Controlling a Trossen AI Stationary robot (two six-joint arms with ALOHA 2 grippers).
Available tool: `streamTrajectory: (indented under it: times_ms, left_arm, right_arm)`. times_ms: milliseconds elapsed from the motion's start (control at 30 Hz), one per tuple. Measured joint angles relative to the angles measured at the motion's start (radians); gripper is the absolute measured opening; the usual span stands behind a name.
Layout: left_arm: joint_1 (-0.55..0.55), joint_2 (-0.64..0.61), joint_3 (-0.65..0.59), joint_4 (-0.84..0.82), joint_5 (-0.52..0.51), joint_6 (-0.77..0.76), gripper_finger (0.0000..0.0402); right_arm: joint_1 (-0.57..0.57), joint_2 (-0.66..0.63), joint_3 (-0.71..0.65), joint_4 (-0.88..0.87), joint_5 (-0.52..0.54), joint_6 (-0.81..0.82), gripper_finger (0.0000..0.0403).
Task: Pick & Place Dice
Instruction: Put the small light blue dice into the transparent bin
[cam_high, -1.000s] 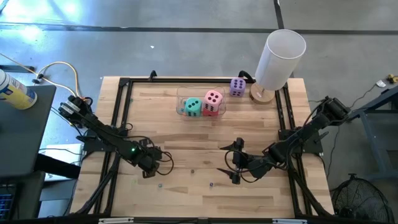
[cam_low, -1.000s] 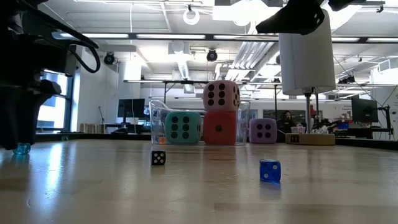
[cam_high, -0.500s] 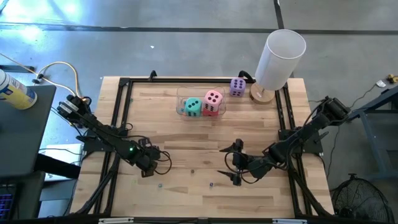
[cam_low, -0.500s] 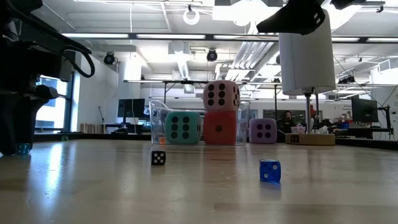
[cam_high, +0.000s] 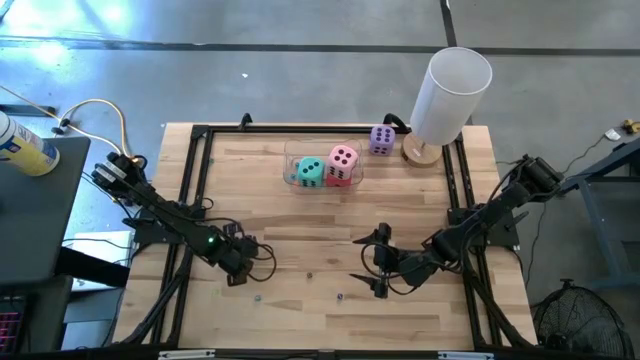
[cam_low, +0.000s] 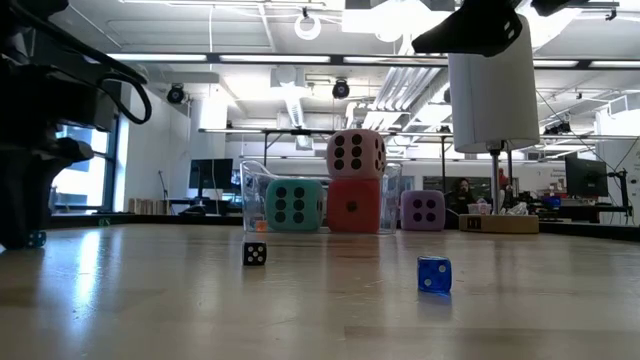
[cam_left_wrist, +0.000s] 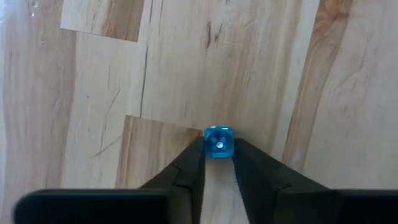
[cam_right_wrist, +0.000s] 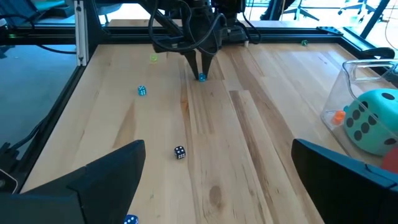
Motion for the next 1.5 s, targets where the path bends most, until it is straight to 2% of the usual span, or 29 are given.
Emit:
streamTrajectory:
  times_ms: [133, 500, 700, 900, 1067, 1167, 1333, 1500]
  left_arm:
    - [0.000, 0.000, 0.000, 0.000, -0.010, 0.022, 0.0040]
    - [0.000, -0.012, -0.002, 0.030, -0.040, 0.045, 0.0048]
    - [0.059, -0.112, 0.037, 0.041, -0.138, 0.174, 0.0046]
    - [0.239, -0.234, 0.129, 0.046, -0.141, 0.445, 0.0045]
    - [0.467, -0.261, 0.188, 0.197, -0.131, 0.731, 0.0045]
    - [0.625, -0.249, 0.197, 0.287, -0.038, 0.830, 0.0045]
    - [0.864, -0.206, 0.199, 0.369, 0.165, 0.854, 0.0045]
    - [0.983, -0.126, 0.199, 0.431, 0.270, 0.851, 0.0045]
  right_arm:
    - [0.000, 0.000, 0.000, 0.000, 0.001, 0.000, 0.0396]
    - [0.000, 0.000, 0.000, 0.000, 0.001, 0.000, 0.0396]
    - [-0.001, 0.000, 0.000, 0.012, 0.002, 0.000, 0.0396]
    - [-0.006, 0.000, 0.000, 0.017, 0.001, 0.000, 0.0396]
    - [-0.006, 0.000, 0.000, 0.017, 0.001, 0.003, 0.0396]
    - [-0.005, 0.000, 0.000, 0.023, 0.000, 0.004, 0.0396]
    - [-0.003, 0.001, -0.001, 0.014, -0.029, 0.045, 0.0396]
    - [-0.003, 0.001, -0.001, 0.012, -0.030, 0.058, 0.0396]
